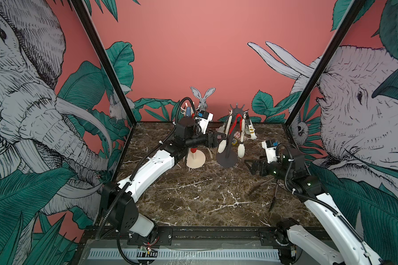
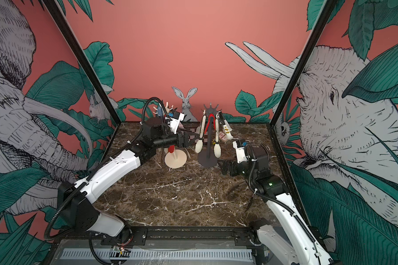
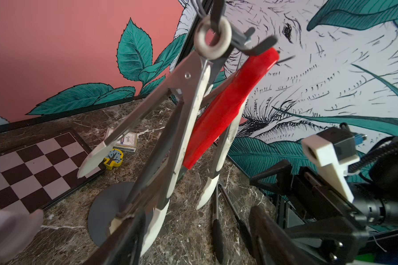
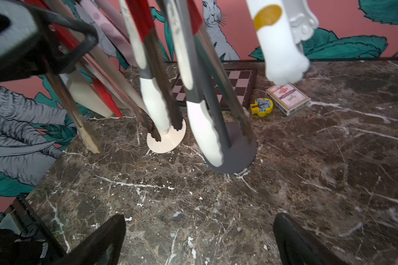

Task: Hang food tongs on kitchen utensil racks
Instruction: Hang the food tongs on the rack, then pick up the food tongs from the center of the board.

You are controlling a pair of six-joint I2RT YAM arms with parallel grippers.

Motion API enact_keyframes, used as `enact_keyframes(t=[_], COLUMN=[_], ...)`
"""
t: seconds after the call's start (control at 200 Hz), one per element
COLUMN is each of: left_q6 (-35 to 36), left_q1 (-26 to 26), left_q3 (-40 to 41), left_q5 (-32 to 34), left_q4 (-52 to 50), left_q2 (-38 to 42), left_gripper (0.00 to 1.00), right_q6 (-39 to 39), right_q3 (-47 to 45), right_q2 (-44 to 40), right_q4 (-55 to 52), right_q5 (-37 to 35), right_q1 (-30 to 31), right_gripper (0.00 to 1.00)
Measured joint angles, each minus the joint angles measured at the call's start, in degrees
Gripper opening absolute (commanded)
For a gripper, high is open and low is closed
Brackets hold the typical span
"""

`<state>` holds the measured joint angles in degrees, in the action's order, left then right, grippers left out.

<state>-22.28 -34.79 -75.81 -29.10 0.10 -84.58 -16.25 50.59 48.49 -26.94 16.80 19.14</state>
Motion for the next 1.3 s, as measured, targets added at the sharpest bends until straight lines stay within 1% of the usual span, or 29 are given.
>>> enact_keyframes(t=[0.135, 0.16, 0.185, 0.42, 0.595, 0.745, 1.045, 1.3], left_q6=[0.44, 0.48, 0.55, 1.77, 3.15, 4.59, 6.78, 7.48], left_q1=[0.00, -0.02, 0.00, 0.00, -0.02, 0.00, 0.00, -0.02], left_q3=[0.17, 0.28, 0.46, 3.02, 5.66, 6.64, 7.96, 9.25], left_q5=[0.98, 1.14, 1.18, 1.55, 1.51, 1.46, 1.05, 1.09], left_q4=[0.57, 0.72, 1.05, 3.89, 5.51, 5.53, 5.42, 5.38], left_q2=[2.43, 3.06, 3.63, 9.79, 14.23, 17.31, 22.49, 25.42], left_gripper=[0.89, 0.97, 0.99, 0.99, 0.99, 1.00, 0.99, 0.99], right_q6=[-3.30, -4.07, -4.79, -11.39, -16.79, -20.79, -25.18, -25.81], right_q3=[-0.57, -0.72, -0.79, -1.73, -4.59, -6.45, -9.51, -10.19], right_q2=[0.00, 0.00, 0.00, 1.36, 3.26, 5.95, 9.79, 15.23], right_q4=[-2.73, -3.28, -3.87, -10.10, -15.23, -18.34, -18.56, -15.47], right_q5=[-4.07, -4.76, -5.49, -10.69, -12.20, -13.20, -14.78, -14.91], right_q1=[-0.02, -0.04, -0.07, -1.22, -4.59, -7.13, -10.43, -12.48], right_gripper=[0.99, 0.99, 0.98, 0.88, 0.78, 0.73, 0.63, 0.60])
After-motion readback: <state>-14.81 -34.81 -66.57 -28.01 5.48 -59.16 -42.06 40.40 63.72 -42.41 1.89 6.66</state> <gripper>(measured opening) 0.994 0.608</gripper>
